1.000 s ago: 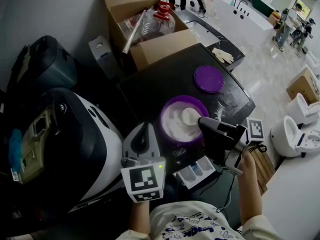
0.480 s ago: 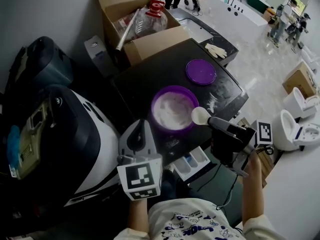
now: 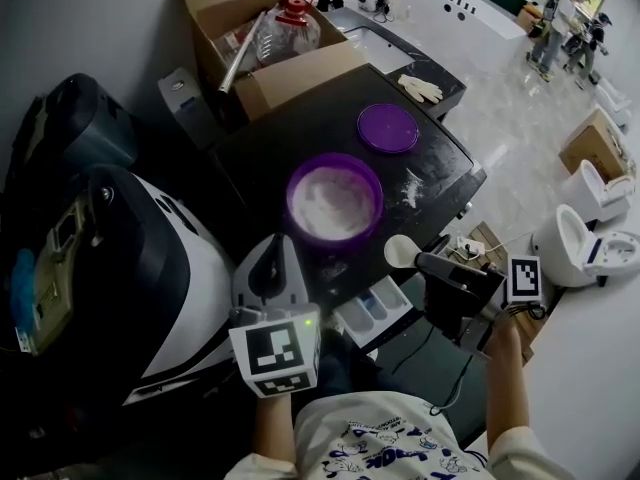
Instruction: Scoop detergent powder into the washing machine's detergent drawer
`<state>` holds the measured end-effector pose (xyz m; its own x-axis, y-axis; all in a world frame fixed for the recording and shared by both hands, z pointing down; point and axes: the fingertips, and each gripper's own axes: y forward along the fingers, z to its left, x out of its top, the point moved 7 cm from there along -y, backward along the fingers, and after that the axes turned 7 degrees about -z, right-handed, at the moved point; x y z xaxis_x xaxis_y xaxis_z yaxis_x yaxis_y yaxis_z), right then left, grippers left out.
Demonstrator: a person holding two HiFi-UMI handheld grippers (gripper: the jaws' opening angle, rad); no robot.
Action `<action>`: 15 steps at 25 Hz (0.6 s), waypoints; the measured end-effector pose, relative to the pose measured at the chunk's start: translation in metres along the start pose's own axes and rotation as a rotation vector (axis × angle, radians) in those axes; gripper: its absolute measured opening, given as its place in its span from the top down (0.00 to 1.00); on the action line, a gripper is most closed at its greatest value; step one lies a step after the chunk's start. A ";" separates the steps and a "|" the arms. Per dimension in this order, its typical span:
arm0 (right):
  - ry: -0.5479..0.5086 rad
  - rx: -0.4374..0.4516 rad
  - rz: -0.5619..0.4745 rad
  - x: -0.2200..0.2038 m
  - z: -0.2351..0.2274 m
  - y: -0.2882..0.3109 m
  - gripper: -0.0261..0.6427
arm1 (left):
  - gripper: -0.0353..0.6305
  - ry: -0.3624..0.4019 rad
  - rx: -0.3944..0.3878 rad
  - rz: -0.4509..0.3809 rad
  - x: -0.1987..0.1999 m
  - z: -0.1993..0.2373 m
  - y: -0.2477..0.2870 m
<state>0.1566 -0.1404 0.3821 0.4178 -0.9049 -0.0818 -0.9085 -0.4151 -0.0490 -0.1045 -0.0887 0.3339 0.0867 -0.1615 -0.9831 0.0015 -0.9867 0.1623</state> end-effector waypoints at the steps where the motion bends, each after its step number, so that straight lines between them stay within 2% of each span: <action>1: -0.013 -0.019 0.003 -0.002 -0.004 -0.003 0.93 | 0.94 0.002 -0.001 0.001 0.000 -0.001 -0.001; 8: -0.043 -0.108 0.005 -0.012 -0.027 -0.025 0.93 | 0.94 0.004 -0.005 0.014 -0.006 -0.009 -0.006; 15: -0.132 -0.291 0.039 -0.022 -0.062 -0.042 0.93 | 0.94 0.004 -0.002 0.023 -0.010 -0.016 -0.010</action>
<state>0.1848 -0.1090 0.4474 0.3632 -0.9083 -0.2073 -0.8805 -0.4074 0.2422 -0.0899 -0.0770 0.3439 0.0907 -0.1840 -0.9787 0.0014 -0.9828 0.1849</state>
